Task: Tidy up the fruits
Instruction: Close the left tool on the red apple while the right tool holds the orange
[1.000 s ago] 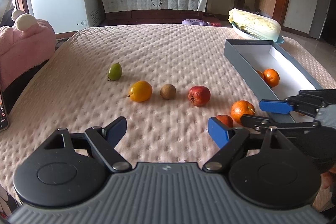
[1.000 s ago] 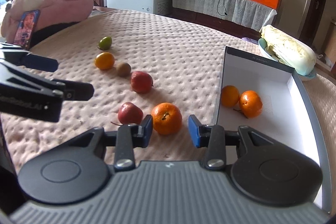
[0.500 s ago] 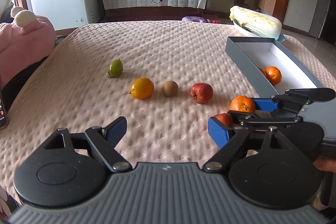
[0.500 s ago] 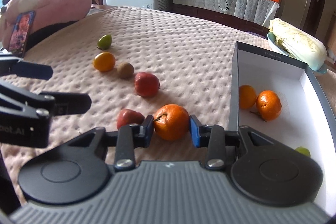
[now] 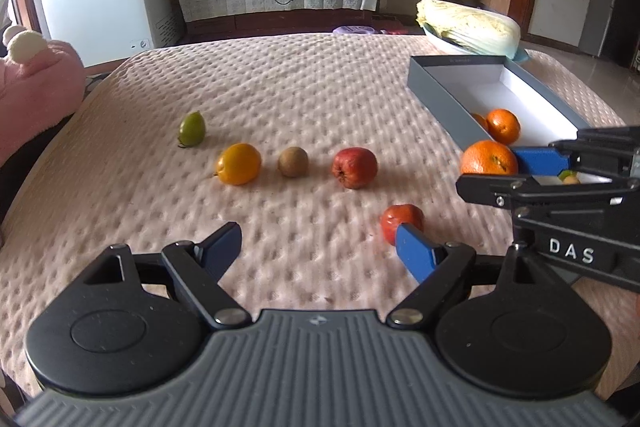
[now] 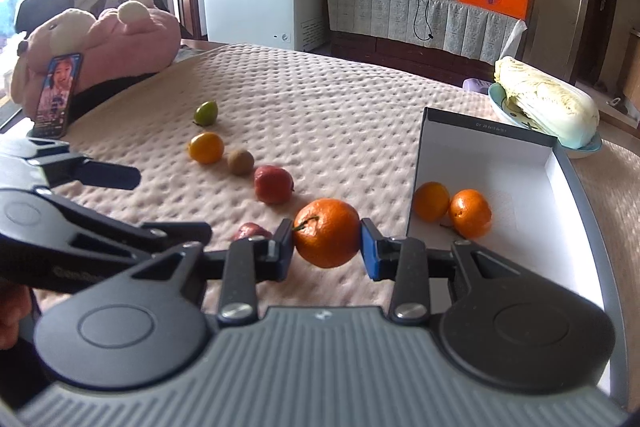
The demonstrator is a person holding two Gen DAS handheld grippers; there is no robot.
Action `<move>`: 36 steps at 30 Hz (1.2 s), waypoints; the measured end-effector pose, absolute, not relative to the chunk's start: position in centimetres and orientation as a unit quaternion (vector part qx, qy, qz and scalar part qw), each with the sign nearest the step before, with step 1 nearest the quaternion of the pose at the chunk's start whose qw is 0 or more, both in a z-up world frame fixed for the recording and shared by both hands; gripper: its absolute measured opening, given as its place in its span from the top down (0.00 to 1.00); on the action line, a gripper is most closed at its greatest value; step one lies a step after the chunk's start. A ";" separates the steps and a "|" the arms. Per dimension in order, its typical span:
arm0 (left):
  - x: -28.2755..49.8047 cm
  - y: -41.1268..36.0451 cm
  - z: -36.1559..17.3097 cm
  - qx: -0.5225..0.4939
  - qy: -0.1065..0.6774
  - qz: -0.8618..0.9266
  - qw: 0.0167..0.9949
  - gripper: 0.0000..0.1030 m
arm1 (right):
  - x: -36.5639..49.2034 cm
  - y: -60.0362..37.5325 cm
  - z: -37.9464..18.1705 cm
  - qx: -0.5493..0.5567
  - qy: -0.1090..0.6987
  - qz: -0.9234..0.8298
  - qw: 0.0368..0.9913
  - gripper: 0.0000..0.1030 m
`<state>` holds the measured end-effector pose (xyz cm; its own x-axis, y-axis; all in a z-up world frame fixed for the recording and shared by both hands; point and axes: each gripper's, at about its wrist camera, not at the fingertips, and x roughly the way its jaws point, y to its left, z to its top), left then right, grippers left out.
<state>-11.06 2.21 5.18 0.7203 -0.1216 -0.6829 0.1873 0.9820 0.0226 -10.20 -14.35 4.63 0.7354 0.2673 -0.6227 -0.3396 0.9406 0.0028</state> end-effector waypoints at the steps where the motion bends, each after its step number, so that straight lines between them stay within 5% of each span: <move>1: -11.1 2.0 5.1 0.048 0.363 -0.085 0.927 0.15 | -10.3 -14.4 4.8 -0.056 0.323 0.163 0.931 0.63; 25: -9.1 -3.0 3.3 0.044 0.365 -0.101 0.924 0.16 | -11.9 -16.8 6.5 -0.046 0.301 0.164 0.938 0.63; 30: -8.8 -2.9 3.0 0.041 0.376 -0.099 0.920 0.33 | -12.1 -17.3 6.7 -0.045 0.299 0.164 0.939 0.63; 36: -8.5 -2.6 2.5 0.036 0.387 -0.094 0.917 0.35 | -12.2 -17.4 6.9 -0.043 0.296 0.162 0.940 0.63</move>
